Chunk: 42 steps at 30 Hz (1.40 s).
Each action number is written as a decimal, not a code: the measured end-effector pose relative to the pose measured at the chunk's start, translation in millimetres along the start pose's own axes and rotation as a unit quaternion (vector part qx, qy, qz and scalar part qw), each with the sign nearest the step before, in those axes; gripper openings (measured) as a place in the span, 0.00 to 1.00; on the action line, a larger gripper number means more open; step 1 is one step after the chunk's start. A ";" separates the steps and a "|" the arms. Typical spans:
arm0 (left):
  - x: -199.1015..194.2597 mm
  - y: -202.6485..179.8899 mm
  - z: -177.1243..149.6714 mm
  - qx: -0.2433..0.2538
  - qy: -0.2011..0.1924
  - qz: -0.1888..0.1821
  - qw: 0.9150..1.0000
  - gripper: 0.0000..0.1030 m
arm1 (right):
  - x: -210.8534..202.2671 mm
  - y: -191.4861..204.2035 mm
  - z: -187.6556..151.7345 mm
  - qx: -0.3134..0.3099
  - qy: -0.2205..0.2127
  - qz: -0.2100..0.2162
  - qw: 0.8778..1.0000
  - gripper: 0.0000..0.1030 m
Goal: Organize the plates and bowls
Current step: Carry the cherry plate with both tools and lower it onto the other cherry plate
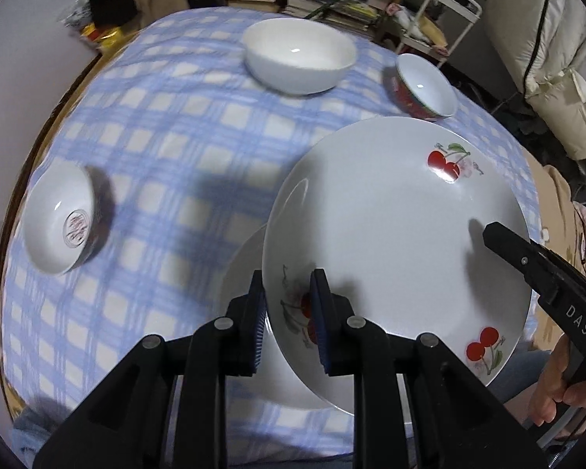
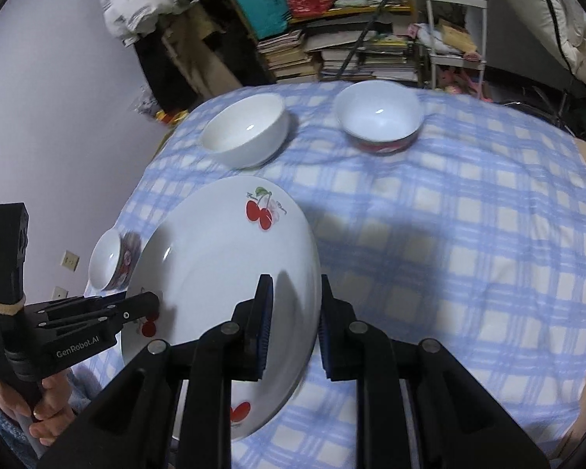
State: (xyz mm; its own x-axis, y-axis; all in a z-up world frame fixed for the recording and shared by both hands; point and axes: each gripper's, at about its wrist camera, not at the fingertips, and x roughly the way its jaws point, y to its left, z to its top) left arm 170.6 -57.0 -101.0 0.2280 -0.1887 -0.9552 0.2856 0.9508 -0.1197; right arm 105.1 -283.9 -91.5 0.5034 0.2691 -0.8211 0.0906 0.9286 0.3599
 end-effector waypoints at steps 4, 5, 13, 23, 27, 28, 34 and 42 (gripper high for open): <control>3.7 23.5 -14.9 -0.031 0.000 0.005 0.999 0.21 | 12.9 18.4 -14.6 -0.014 0.013 0.005 1.000 0.22; 4.8 27.0 -18.6 -0.035 -0.001 0.007 0.999 0.21 | 16.0 22.6 -17.1 -0.017 0.014 0.004 1.000 0.22; 10.3 35.8 -40.0 -0.026 -0.018 0.034 0.999 0.21 | 41.0 35.4 -38.7 -0.039 0.049 -0.010 0.998 0.24; 28.1 35.7 -44.2 -0.023 0.006 0.031 0.999 0.21 | 56.7 29.8 -45.8 -0.031 0.068 -0.021 0.997 0.24; 30.3 36.8 -43.3 -0.026 0.009 0.029 0.999 0.21 | 62.6 28.0 -46.7 -0.028 0.076 -0.022 0.996 0.23; 30.4 36.9 -43.2 -0.026 0.009 0.029 0.999 0.21 | 63.7 27.6 -47.3 -0.028 0.078 -0.023 0.996 0.23; 35.2 34.7 -43.5 -0.020 0.016 0.037 0.999 0.21 | 74.2 27.3 -51.7 -0.032 0.093 -0.039 0.994 0.23; 37.9 34.9 -43.9 -0.022 0.019 0.034 0.999 0.21 | 72.9 28.0 -57.5 -0.038 0.094 -0.049 0.994 0.23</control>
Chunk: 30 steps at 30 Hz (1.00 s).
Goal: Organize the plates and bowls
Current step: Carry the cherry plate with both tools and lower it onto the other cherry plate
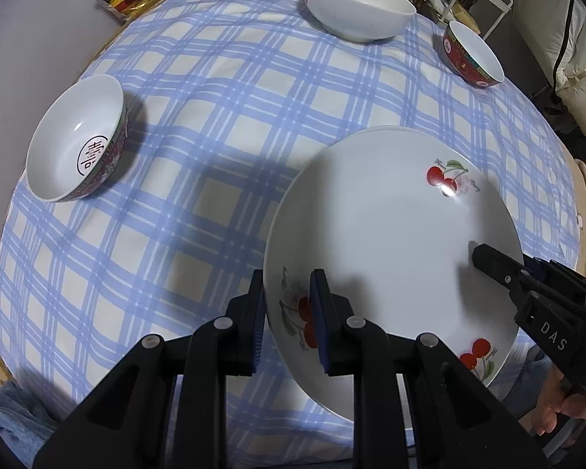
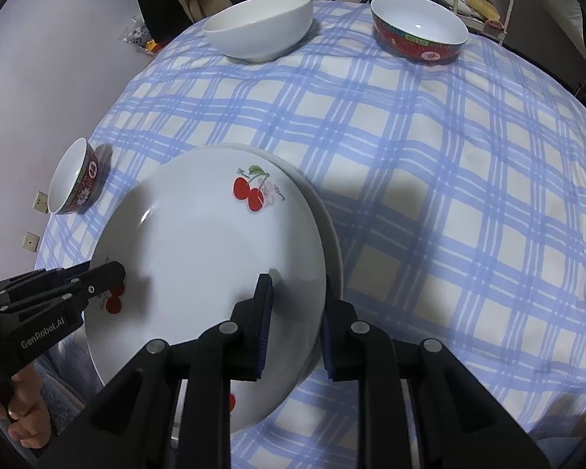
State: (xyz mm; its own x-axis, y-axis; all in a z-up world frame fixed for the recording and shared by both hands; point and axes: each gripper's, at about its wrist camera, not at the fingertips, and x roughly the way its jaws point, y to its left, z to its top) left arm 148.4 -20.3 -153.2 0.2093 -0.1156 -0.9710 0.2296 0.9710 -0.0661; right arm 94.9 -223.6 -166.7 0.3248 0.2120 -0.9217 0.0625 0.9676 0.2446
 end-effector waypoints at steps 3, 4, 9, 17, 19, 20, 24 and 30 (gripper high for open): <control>3.1 -1.9 -0.7 0.003 0.005 0.004 1.000 0.21 | 1.4 0.1 -2.2 0.003 -0.002 -0.005 1.000 0.24; 3.9 -2.4 -1.0 0.005 0.005 0.006 1.000 0.21 | 1.7 -0.1 -2.7 0.005 -0.002 -0.007 1.000 0.24; 4.7 -1.5 0.1 -0.002 0.004 0.000 1.000 0.21 | 1.6 -0.5 -3.4 0.008 -0.003 -0.008 1.000 0.24; 8.1 -3.5 -0.1 0.002 0.002 0.009 1.000 0.21 | -1.2 1.3 -8.5 0.016 -0.004 -0.016 1.000 0.24; 8.5 -2.8 0.4 0.002 0.002 0.009 1.000 0.21 | -2.6 0.9 -10.4 0.021 -0.004 -0.017 1.000 0.24; 8.6 -3.0 0.4 0.001 0.002 0.009 1.000 0.21 | -3.3 1.9 -11.1 0.019 -0.005 -0.019 1.000 0.24; 9.2 -2.9 0.3 0.002 0.003 0.009 1.000 0.21 | -5.1 4.5 -12.9 0.011 -0.007 -0.027 1.000 0.23; 8.9 0.5 1.1 0.002 -0.001 0.003 1.000 0.21 | -6.6 4.1 -14.7 0.022 -0.012 -0.032 0.999 0.23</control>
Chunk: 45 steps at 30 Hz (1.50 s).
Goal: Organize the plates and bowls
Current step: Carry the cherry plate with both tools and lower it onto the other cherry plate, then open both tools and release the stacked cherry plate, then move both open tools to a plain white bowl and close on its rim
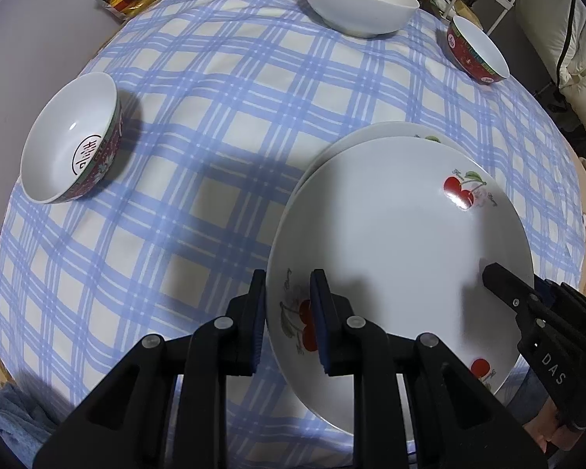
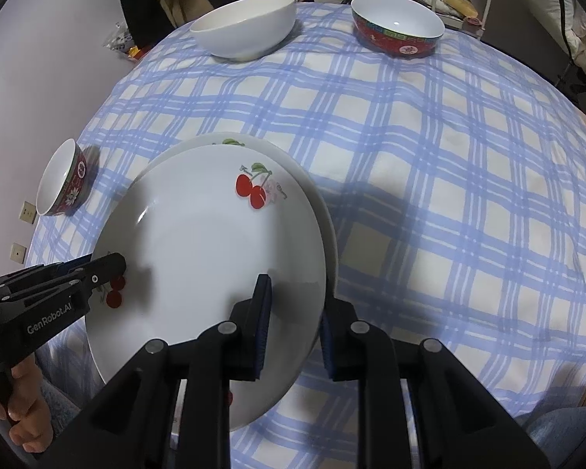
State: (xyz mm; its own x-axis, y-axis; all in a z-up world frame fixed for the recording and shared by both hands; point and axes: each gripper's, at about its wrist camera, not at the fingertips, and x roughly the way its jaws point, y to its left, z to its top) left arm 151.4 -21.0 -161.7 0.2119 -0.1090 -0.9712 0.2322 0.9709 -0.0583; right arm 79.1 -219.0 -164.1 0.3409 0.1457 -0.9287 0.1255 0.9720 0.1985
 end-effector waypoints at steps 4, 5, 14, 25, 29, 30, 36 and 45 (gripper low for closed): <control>-2.3 -1.9 -1.0 0.004 -0.006 0.001 1.000 0.21 | -2.2 -2.2 -0.9 0.006 -0.001 0.006 1.000 0.23; -3.5 -2.8 -1.7 0.006 -0.008 0.002 1.000 0.21 | -2.7 -2.5 -1.1 0.009 -0.001 0.007 1.000 0.23; -6.5 -7.3 -0.6 0.015 -0.018 0.004 1.000 0.21 | -8.2 1.1 -2.3 -0.002 -0.006 -0.040 0.999 0.23; -0.9 -1.3 0.7 0.001 -0.005 0.019 1.000 0.21 | -10.5 -7.7 0.6 0.010 -0.010 -0.001 1.000 0.23; -1.0 -0.7 -0.1 -0.001 -0.004 0.025 1.000 0.23 | -10.0 -10.2 0.3 0.013 -0.013 0.000 1.000 0.23; -2.0 -1.3 -0.5 -0.001 -0.006 0.027 1.000 0.23 | -10.1 -10.2 0.2 0.014 -0.013 0.001 1.000 0.23; -17.2 -0.3 0.5 0.000 -0.030 0.033 0.999 0.49 | -8.5 -13.1 7.7 0.026 -0.011 -0.005 1.000 0.31; -29.9 25.1 40.7 -0.065 -0.038 -0.002 0.997 0.66 | -19.9 -12.3 59.4 0.030 -0.045 0.013 0.998 0.56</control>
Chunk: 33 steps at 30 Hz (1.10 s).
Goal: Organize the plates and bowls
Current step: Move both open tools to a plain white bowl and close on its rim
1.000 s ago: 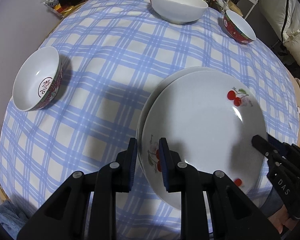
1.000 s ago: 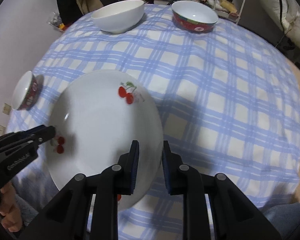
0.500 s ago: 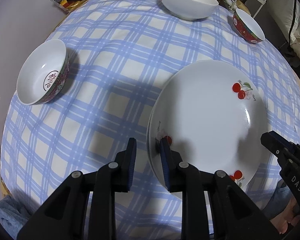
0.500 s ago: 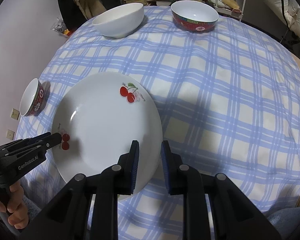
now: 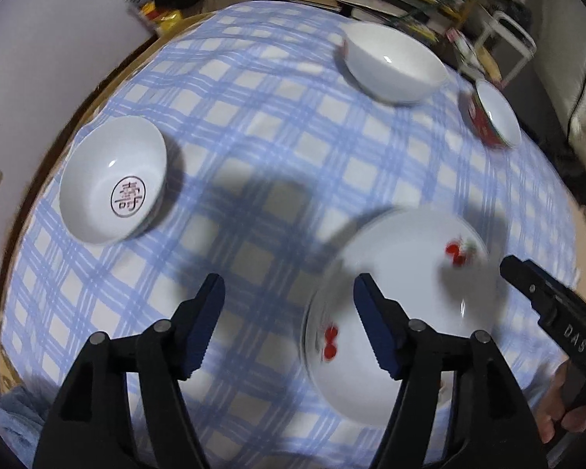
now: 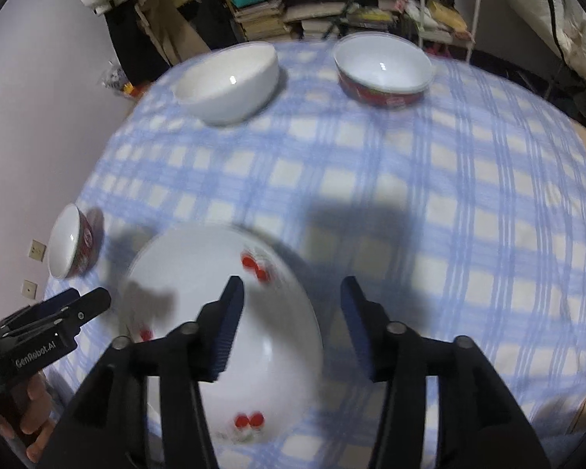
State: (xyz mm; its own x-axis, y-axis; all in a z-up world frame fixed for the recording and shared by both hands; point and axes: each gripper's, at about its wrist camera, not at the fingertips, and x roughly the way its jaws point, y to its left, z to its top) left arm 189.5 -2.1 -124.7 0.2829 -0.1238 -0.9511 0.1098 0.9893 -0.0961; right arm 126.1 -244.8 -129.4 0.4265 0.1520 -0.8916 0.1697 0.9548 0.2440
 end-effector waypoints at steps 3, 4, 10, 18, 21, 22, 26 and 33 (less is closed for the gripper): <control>4.3 9.3 22.1 -0.030 0.010 -0.018 0.999 0.66 | -3.0 5.7 19.7 -0.006 -0.024 0.011 1.000 0.62; 4.2 9.6 30.9 -0.031 0.005 -0.013 0.999 0.66 | -2.9 6.9 25.5 -0.007 -0.028 0.016 0.999 0.64; 4.8 9.9 79.0 -0.025 -0.008 -0.003 1.000 0.67 | 6.7 18.1 71.3 -0.031 -0.040 0.012 0.999 0.83; 10.4 -11.8 147.0 0.007 -0.054 0.013 0.998 0.81 | 24.1 29.1 137.8 -0.075 -0.050 -0.002 0.996 0.89; 20.4 -16.5 170.6 -0.004 -0.056 -0.003 0.998 0.83 | 32.9 30.9 158.2 -0.089 -0.053 -0.007 0.995 0.92; 24.0 -18.3 177.5 -0.006 -0.056 -0.006 0.998 0.84 | 36.5 30.9 164.6 -0.091 -0.050 -0.012 0.995 0.93; 40.4 -23.2 197.5 -0.005 -0.051 -0.001 0.999 0.84 | 49.2 28.2 185.8 -0.096 -0.051 -0.013 0.994 0.96; 76.2 -23.5 214.0 -0.027 -0.013 -0.008 1.000 0.84 | 77.3 17.5 208.9 -0.059 -0.032 -0.006 0.998 0.96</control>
State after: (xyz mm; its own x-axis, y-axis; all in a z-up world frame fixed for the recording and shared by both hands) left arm 412.4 -51.3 -132.1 0.3066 -0.1414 -0.9413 0.0641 0.9897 -0.1278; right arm 347.7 -269.7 -114.4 0.4821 0.1274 -0.8668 0.0711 0.9804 0.1836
